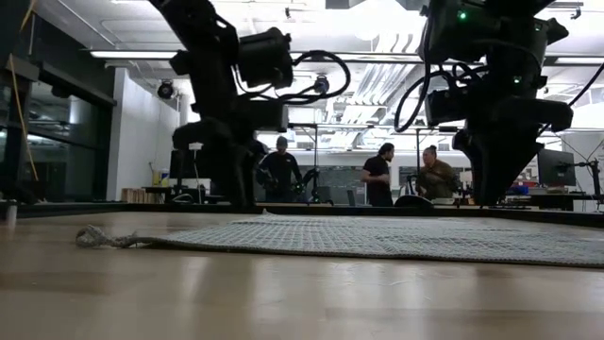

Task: Fold microfiber towels
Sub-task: Fold the gray towel on the table

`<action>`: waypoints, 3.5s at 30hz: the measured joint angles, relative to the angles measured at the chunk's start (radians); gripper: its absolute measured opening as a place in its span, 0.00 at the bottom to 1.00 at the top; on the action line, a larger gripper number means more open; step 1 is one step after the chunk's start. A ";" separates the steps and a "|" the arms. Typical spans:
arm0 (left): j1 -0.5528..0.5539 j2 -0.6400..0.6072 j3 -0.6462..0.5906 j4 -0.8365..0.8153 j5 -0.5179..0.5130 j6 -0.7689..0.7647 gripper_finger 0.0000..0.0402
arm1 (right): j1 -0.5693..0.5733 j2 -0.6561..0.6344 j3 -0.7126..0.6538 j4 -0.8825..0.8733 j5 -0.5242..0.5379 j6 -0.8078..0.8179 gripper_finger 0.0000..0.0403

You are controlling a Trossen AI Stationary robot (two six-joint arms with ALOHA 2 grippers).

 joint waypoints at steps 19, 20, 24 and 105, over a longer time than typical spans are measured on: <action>0.000 0.000 0.002 -0.030 0.000 -0.004 0.40 | -0.001 0.000 -0.084 0.080 -0.008 -0.006 0.31; 0.000 0.000 0.002 -0.030 0.000 -0.004 0.40 | -0.001 0.000 -0.092 0.087 -0.013 -0.005 0.31; 0.000 0.000 0.002 -0.030 0.000 -0.004 0.40 | -0.001 0.000 -0.129 0.135 -0.033 0.016 0.31; 0.000 0.092 0.075 -0.185 -0.165 -0.055 0.02 | 0.000 0.001 -0.150 0.198 0.009 0.052 0.01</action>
